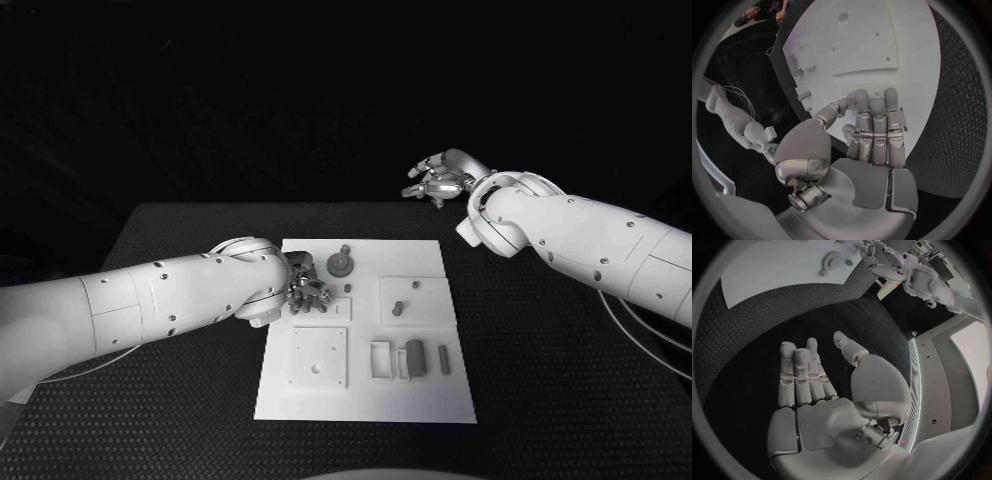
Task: Assemble the parts on the task board
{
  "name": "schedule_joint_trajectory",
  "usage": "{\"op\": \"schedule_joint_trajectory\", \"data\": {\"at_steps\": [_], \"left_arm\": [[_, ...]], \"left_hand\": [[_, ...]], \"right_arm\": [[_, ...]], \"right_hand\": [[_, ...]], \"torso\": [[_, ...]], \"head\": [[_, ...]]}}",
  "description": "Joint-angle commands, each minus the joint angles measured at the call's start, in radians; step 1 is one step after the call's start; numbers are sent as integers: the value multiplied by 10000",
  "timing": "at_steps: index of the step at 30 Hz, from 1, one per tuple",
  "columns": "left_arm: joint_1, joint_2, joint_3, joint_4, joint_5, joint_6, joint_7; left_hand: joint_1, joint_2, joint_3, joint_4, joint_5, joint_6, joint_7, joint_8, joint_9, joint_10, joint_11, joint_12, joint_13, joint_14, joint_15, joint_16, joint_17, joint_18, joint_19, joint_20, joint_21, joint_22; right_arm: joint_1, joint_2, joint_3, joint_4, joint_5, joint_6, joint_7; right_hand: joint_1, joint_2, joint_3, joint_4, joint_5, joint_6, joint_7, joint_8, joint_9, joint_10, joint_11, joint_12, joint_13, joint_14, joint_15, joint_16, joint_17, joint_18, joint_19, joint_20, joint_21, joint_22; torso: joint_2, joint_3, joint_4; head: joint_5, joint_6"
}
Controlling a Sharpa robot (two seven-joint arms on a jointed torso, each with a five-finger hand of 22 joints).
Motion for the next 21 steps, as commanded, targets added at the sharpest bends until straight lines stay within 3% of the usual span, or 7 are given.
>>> {"op": "schedule_joint_trajectory", "data": {"at_steps": [1, 21], "left_arm": [[-7, 10, 3, 14, -59, -151, 26], [-38, 40, 3, -31, -60, 34, 45]], "left_hand": [[-45, 96, 57, -20, 1, 1111, -1037, 29, 18, -135, -134, 25, -11, -14, -28, 49, -20, -60, 59, 24, -33, 12], [-63, 102, 72, -28, -19, 1099, -1034, 34, 15, -140, -135, 29, -24, -14, -29, 52, -40, -58, 65, 23, -46, 25]], "right_arm": [[3, 4, 6, 10, -60, 124, 56], [3, 24, 6, 13, -62, 172, 47]], "right_hand": [[-6, 84, -64, 0, 20, -9, 429, 60, -10, -93, -2, 38, -16, -71, 12, 40, -12, 370, -19, -42, -67, 167], [-9, 90, -69, 2, 20, -14, 431, 63, -15, -100, 0, 48, -23, -77, 14, 45, -18, 370, -23, -40, -69, 169]], "torso": [[-4, 5, 4], [-1, 1, 6]], "head": [[-9, 4], [3, -14]]}}
